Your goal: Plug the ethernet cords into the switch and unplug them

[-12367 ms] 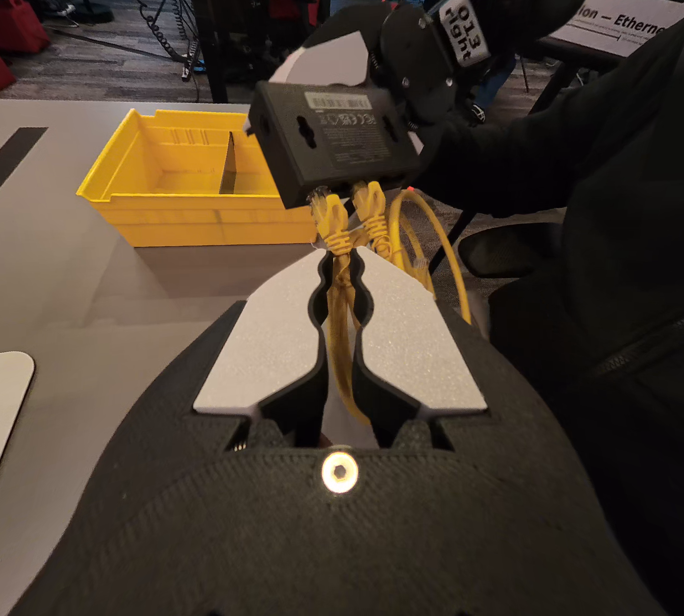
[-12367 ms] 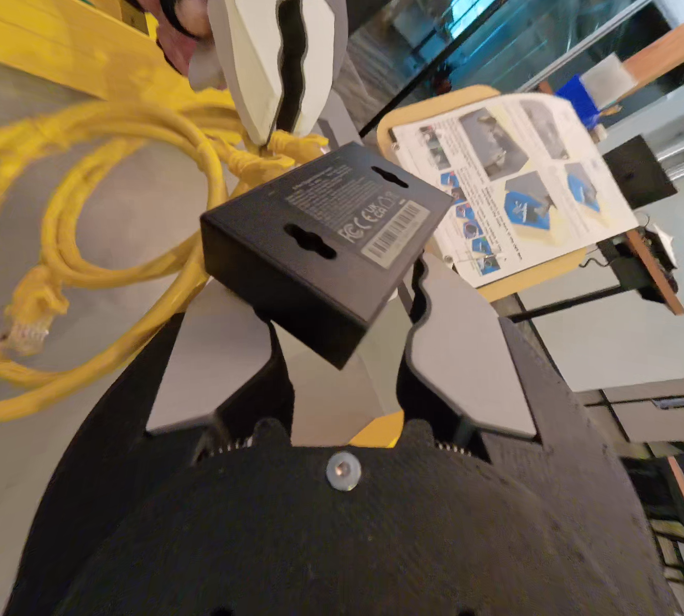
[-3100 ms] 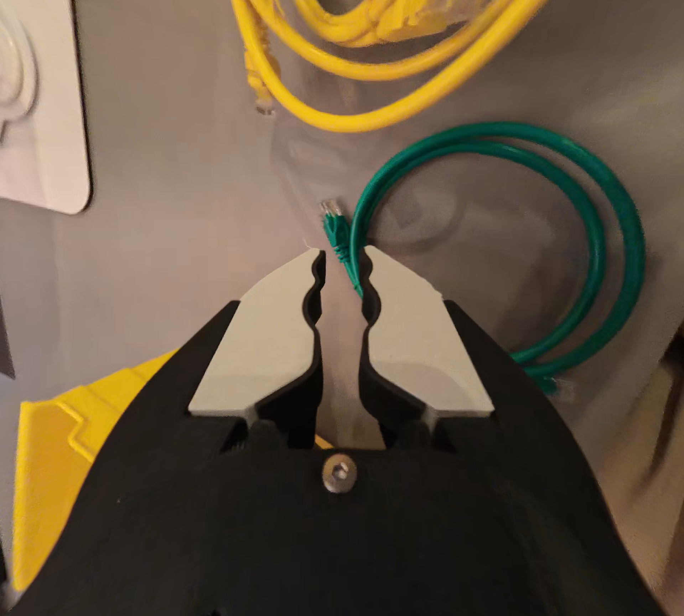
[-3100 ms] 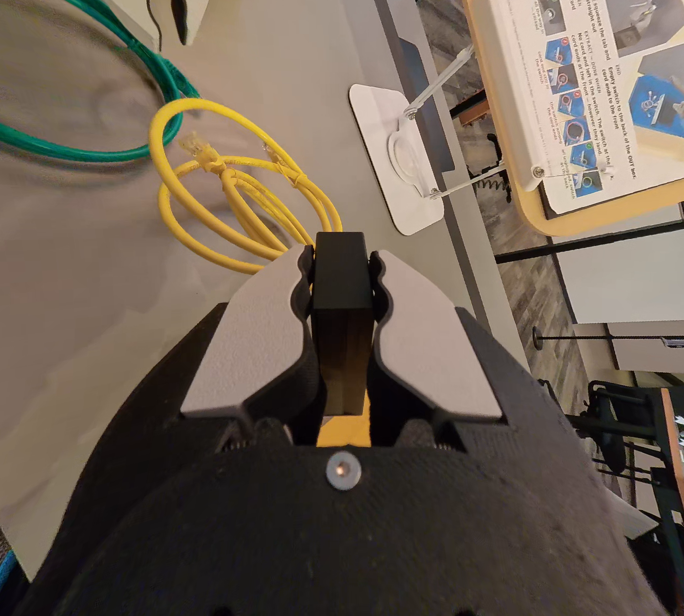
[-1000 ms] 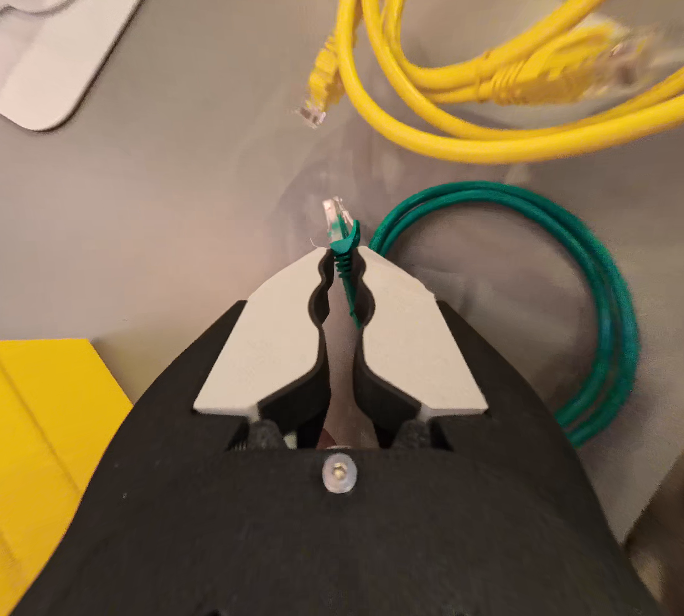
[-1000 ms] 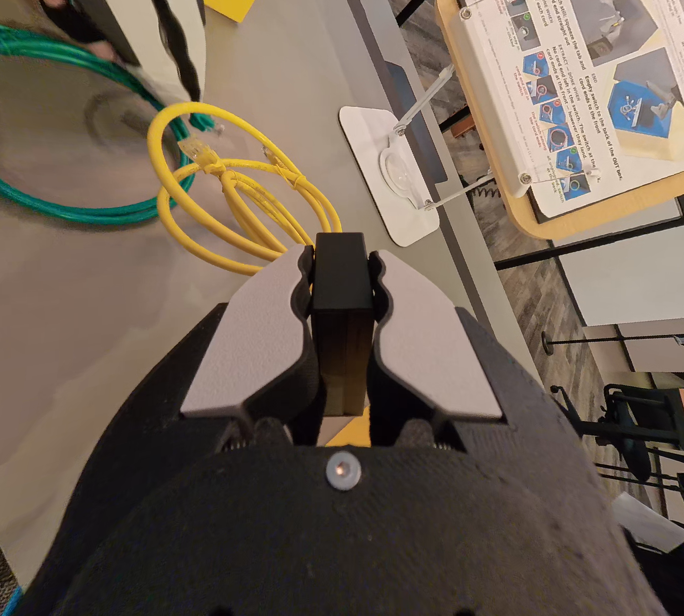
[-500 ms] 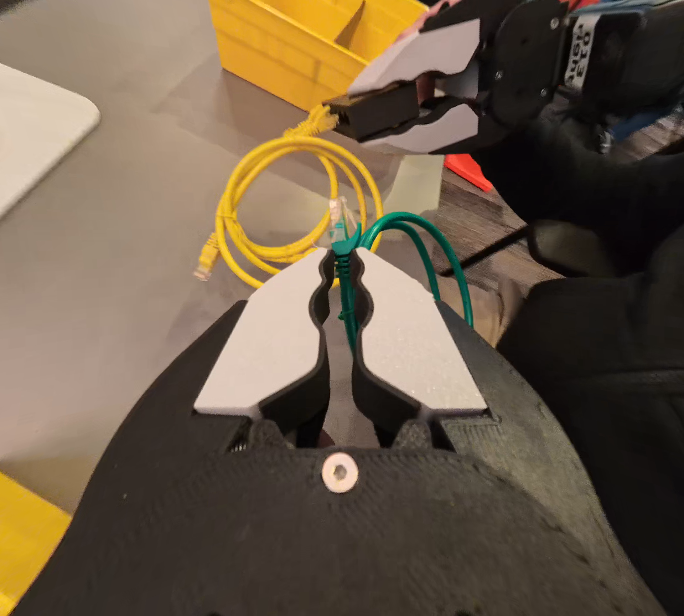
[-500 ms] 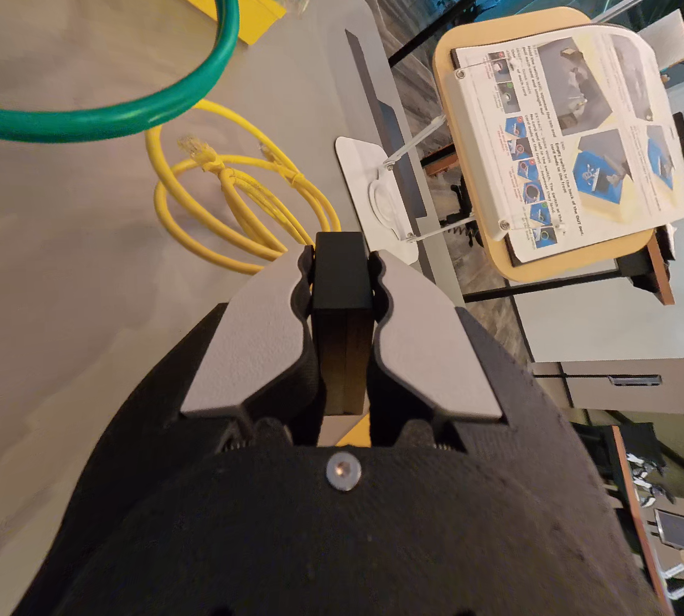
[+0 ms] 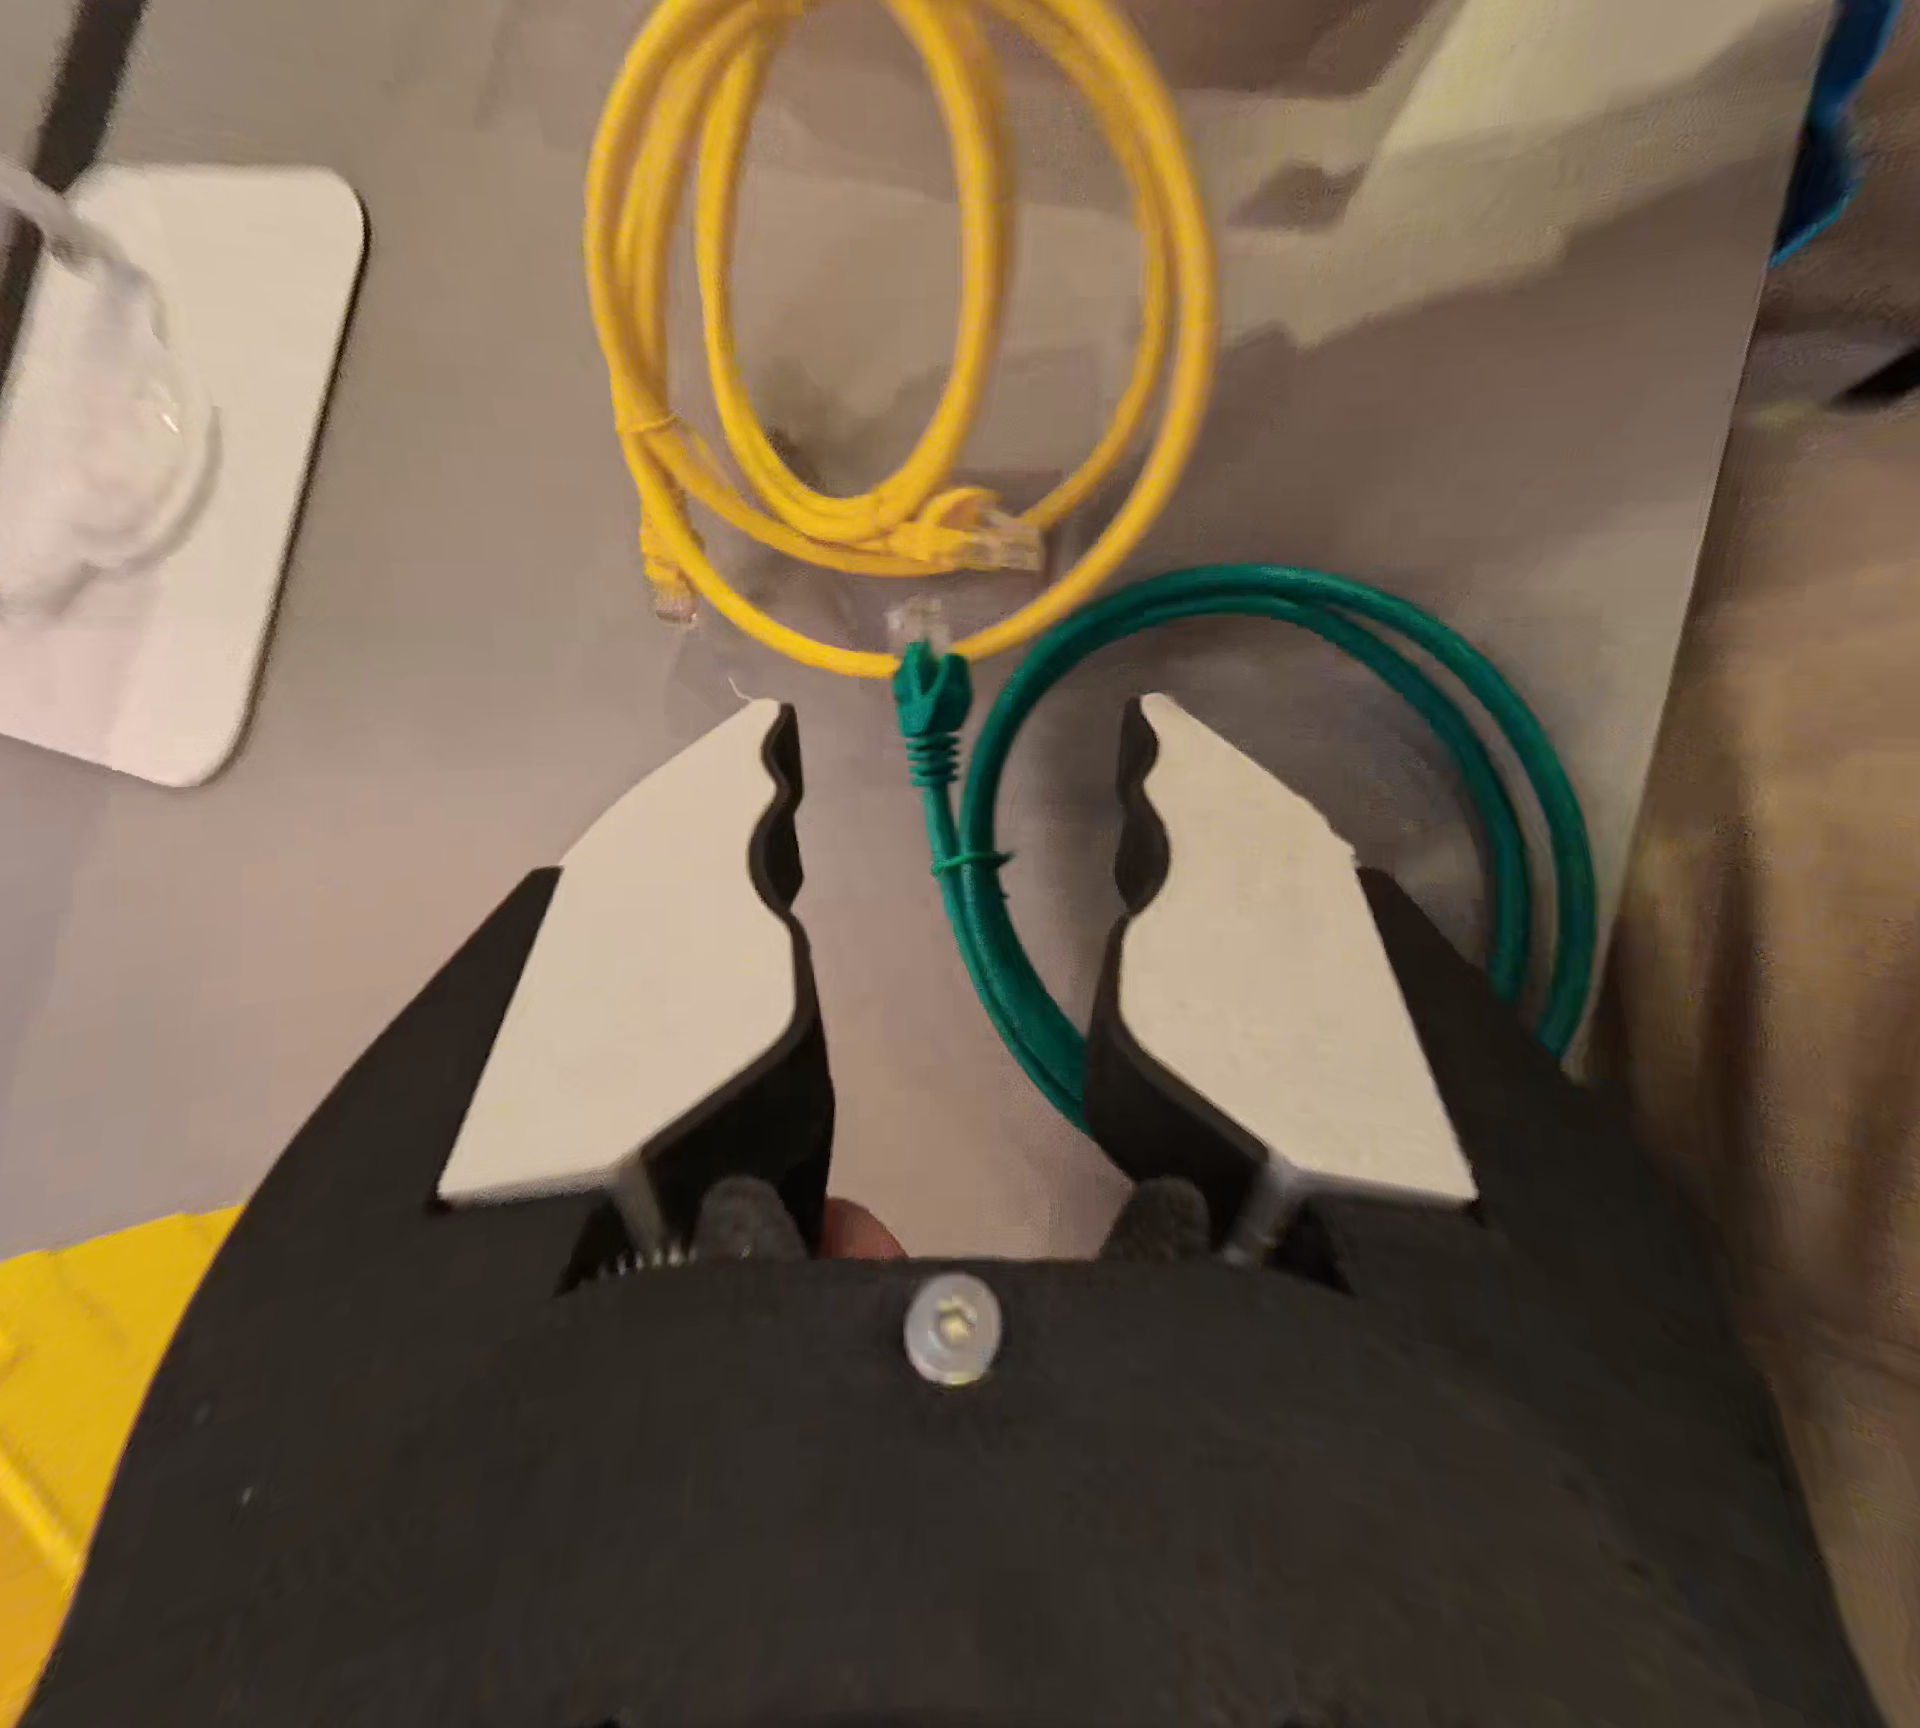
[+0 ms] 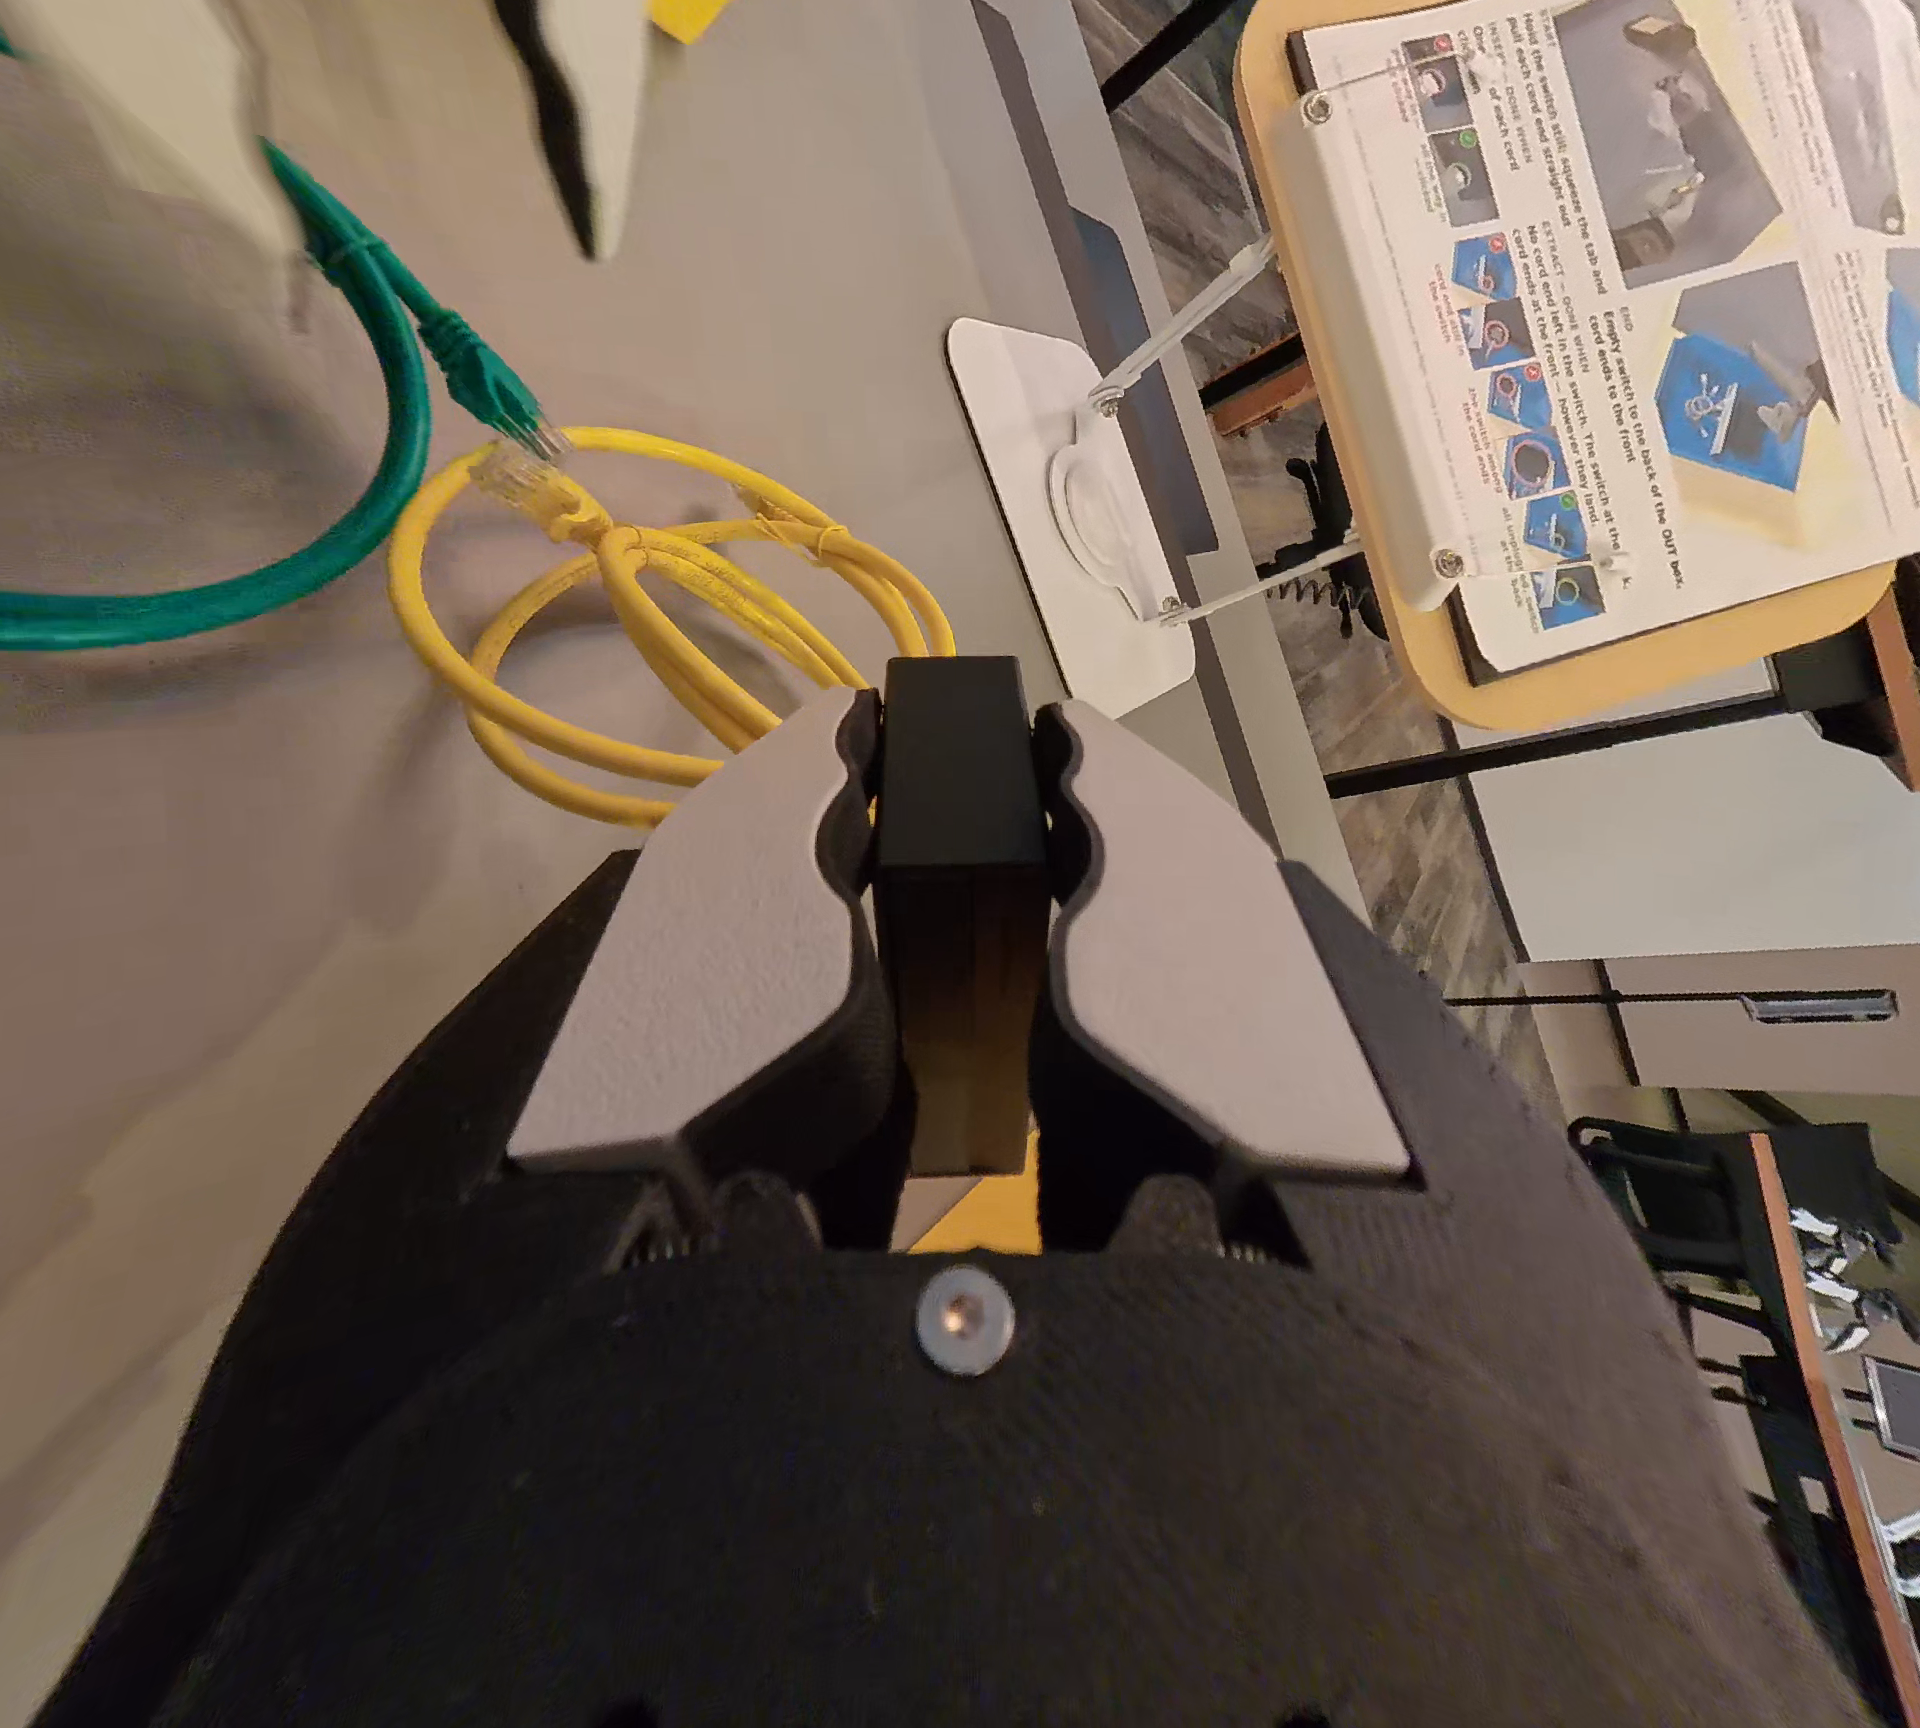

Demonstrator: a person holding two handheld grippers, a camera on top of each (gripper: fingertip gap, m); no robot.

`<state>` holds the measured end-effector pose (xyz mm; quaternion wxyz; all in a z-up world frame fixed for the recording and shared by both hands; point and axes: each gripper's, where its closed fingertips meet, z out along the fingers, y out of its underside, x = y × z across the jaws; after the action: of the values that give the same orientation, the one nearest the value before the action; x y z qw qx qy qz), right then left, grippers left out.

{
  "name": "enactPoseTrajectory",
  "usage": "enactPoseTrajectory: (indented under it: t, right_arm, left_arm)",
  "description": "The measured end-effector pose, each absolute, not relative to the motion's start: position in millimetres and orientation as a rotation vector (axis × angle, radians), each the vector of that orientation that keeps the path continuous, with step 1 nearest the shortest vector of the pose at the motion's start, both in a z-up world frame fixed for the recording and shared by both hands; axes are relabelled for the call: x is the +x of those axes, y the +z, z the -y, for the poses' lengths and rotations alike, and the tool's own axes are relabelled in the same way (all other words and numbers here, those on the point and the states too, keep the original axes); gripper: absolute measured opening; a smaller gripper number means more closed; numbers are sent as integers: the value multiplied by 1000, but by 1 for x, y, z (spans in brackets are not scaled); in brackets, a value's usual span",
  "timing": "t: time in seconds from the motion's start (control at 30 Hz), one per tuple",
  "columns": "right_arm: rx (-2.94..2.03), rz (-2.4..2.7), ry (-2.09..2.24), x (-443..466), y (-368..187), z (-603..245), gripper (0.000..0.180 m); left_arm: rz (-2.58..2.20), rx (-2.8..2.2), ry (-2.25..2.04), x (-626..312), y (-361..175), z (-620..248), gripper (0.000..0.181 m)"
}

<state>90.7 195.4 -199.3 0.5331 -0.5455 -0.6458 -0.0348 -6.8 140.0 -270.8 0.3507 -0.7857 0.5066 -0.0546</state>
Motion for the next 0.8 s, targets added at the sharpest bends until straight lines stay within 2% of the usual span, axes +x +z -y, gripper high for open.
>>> enactPoseTrajectory:
  t: [0.03, 0.17, 0.3, 0.4, 0.47, 0.6, 0.8]
  right_arm:
    - [-1303, 1539, -80, 91, -200, -196, 29]
    - [-1307, 1528, -67, 89, -200, -196, 29]
    - [-1315, 1527, -70, 88, -201, -195, 29]
    - [-1313, 1524, -70, 88, -199, -195, 28]
    - [-1309, 1512, -56, 88, -195, -194, 28]
    - [-1301, 1503, -57, 88, -190, -195, 28]
    - [-1308, 1504, -79, 93, -195, -200, 29]
  left_arm:
    - [-1371, -1987, -10, -9, -277, -137, 56]
    - [-1493, -1919, 361, -22, -312, -140, 46]
    - [-1482, -1720, 700, -31, -310, -164, 33]
    - [-1503, -1769, 830, -46, -324, -174, 21]
    - [-1473, -1789, 818, -50, -327, -180, 13]
    - [-1419, -1797, 797, -58, -322, -188, 12]
    - [-1343, -1828, 450, -47, -277, -173, 11]
